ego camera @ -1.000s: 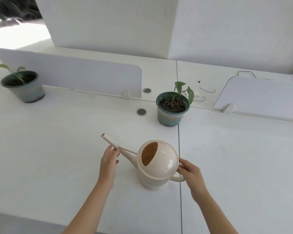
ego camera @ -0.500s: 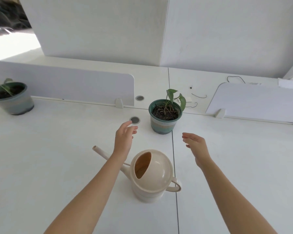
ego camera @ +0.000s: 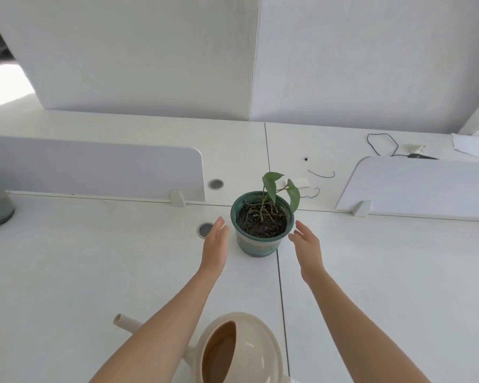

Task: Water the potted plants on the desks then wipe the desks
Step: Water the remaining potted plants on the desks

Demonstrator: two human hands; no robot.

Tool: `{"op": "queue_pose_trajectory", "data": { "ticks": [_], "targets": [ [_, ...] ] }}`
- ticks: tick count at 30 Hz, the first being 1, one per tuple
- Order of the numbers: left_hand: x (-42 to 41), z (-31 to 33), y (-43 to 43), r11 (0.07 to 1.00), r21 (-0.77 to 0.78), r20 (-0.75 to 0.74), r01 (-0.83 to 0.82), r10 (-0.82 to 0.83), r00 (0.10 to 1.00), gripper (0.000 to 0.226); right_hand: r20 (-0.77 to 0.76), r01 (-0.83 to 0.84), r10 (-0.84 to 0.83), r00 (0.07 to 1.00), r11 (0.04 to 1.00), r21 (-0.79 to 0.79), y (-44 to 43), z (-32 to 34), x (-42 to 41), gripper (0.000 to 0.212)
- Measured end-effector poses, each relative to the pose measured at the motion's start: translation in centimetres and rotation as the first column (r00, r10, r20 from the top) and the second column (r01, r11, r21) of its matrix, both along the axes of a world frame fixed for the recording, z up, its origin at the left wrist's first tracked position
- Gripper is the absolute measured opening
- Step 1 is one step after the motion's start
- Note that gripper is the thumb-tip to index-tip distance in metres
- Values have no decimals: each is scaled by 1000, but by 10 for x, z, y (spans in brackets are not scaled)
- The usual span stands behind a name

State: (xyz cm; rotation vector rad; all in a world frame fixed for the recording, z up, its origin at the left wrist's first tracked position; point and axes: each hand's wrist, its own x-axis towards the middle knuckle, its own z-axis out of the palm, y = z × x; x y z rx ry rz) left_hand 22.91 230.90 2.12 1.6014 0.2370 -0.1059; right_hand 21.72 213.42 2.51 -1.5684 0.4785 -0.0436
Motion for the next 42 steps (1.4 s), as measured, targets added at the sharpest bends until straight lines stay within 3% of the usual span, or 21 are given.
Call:
{"op": "queue_pose_trajectory", "data": {
  "ticks": [7,14,20,23,26,29,34,37,38,41,42],
  "targets": [
    [48,-29,-14,992,-128,-15,-12,10,1000,35,75,93,-90,993,995,-39,9,-34,25,49],
    [68,-59,-26,967,-254,-42,23,-35,999,84,162,69,-65,985,997,-22,25,-53,39,49],
    [53,-56,-29,976,-208,-23,58,-64,998,93,92,0,4,996,999,-47,8,-51,53,50],
    [44,-55,-27,990,-117,-17,83,-86,996,82,58,9,-5,998,998,-68,1,-46,53,51],
    [47,-54,-19,992,-123,-43,10,-15,999,56,76,244,-240,968,968,-52,6,-45,40,47],
    [61,-49,-18,987,-159,-25,-27,24,999,55,91,335,-330,939,941,-44,23,-42,26,42],
    [73,-55,-28,978,-191,2,87,-88,996,99,95,159,-160,983,987,18,43,-44,19,50],
    [66,-55,-31,978,-179,-43,109,-119,992,108,91,95,-96,991,995,11,40,-47,23,51],
    [60,-44,-33,976,-186,-46,114,-124,991,103,82,81,-82,993,997,16,37,-46,25,52],
    [44,-35,-39,979,-182,-18,88,-93,996,58,55,41,-42,998,999,21,26,-39,33,52],
    [41,-36,-38,981,-171,-15,96,-100,995,55,52,34,-35,998,999,21,23,-36,36,52]
  ]
}}
